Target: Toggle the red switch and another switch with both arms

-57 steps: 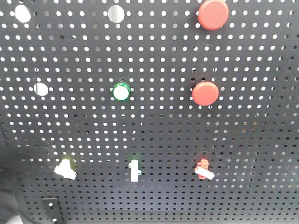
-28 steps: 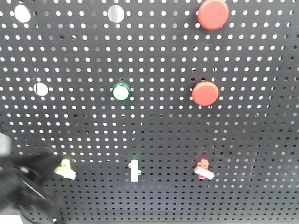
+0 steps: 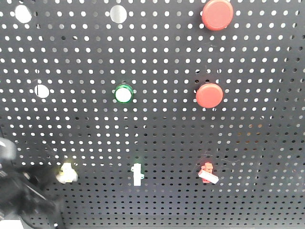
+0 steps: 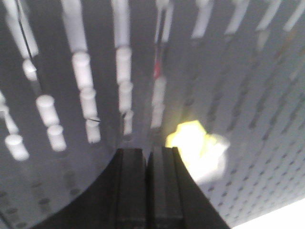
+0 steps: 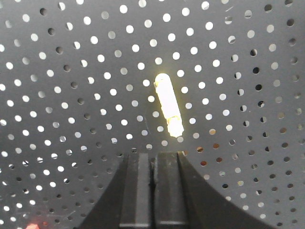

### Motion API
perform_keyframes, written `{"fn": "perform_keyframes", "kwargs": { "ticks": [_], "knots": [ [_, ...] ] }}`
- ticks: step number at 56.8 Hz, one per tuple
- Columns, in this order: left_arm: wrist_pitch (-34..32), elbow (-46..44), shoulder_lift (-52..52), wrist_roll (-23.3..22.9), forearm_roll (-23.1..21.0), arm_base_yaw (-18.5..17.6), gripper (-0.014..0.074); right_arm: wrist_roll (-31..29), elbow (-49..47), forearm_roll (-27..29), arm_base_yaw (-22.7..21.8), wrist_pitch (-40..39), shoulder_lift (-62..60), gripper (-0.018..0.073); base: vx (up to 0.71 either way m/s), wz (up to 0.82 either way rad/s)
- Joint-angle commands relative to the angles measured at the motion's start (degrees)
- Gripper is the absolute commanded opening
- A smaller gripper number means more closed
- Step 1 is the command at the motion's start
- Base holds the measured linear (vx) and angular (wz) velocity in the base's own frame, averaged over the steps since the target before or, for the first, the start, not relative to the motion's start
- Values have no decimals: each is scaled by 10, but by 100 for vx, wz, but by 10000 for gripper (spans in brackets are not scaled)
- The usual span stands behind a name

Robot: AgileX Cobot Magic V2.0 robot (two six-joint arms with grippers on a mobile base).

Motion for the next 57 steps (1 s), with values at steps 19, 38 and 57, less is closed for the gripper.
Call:
{"fn": "perform_keyframes", "kwargs": {
  "ticks": [19,38,57],
  "knots": [
    [23,-18,-32,-7,-10,1,3,-17,-21,-4,0,-25,3,-6,0,0],
    [73,-18,-167,-4,-12,1,3,-51,-21,-1,3,2,14,-6,0,0],
    [126,-18,-311,14,-9,1,3,-219,-21,74,237,-51,148,-6,0,0]
  ]
}}
